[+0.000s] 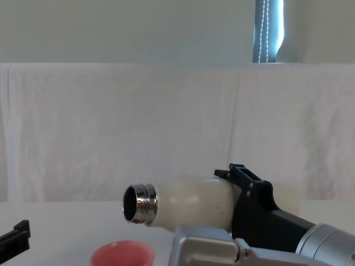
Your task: Grasp the thermos with one hand and pour water into the cup lid.
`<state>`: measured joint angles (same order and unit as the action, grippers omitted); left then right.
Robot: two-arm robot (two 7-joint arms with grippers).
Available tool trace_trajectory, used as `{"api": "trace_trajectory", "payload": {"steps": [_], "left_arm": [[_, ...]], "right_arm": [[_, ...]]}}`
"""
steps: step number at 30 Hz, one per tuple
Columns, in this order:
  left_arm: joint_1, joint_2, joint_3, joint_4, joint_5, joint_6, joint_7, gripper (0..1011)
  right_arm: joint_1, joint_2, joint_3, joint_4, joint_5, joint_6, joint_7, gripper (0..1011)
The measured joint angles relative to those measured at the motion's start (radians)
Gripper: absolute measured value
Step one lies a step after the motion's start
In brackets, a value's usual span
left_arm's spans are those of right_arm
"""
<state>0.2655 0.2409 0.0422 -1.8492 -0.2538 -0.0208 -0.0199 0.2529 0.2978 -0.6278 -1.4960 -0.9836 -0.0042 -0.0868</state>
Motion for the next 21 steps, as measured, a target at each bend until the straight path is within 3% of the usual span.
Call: {"api": "trace_trajectory", "payload": {"steps": [21], "left_arm": [[0.000,0.000,0.000,0.000,0.000,0.000,0.000,1001]], "right_arm": [[0.043,0.032,-0.026,0.023,-0.028,0.009,0.025,947]]}}
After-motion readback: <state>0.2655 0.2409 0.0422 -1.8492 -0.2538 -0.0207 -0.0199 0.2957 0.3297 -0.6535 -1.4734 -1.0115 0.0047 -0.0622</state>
